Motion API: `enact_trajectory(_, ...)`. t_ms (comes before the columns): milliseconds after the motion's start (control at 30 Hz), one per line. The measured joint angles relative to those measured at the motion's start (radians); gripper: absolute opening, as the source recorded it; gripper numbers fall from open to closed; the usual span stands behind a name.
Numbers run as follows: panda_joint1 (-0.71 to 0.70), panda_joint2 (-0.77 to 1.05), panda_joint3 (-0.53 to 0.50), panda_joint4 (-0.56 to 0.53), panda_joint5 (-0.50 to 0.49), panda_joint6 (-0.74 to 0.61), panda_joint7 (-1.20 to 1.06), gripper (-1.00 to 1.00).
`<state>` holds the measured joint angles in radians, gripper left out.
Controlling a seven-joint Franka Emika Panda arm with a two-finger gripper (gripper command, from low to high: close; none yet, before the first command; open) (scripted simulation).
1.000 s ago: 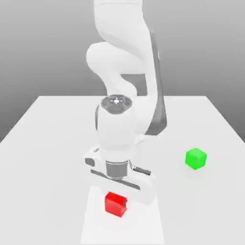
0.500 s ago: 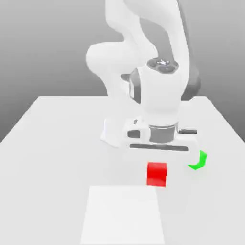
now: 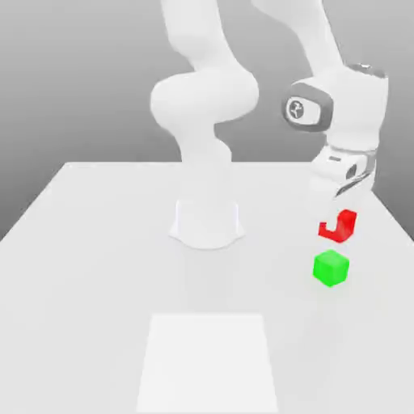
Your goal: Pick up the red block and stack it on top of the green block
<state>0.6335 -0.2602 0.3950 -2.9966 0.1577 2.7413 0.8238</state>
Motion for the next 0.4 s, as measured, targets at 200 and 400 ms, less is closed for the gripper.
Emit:
enact_trajectory(200, -0.081, 0.124, 0.045, 0.002, -0.125, 0.114, 0.083, -1.0)
enact_trajectory(400, -0.092, 0.235, 0.049, 0.007, -0.146, 0.223, 0.097, 1.0)
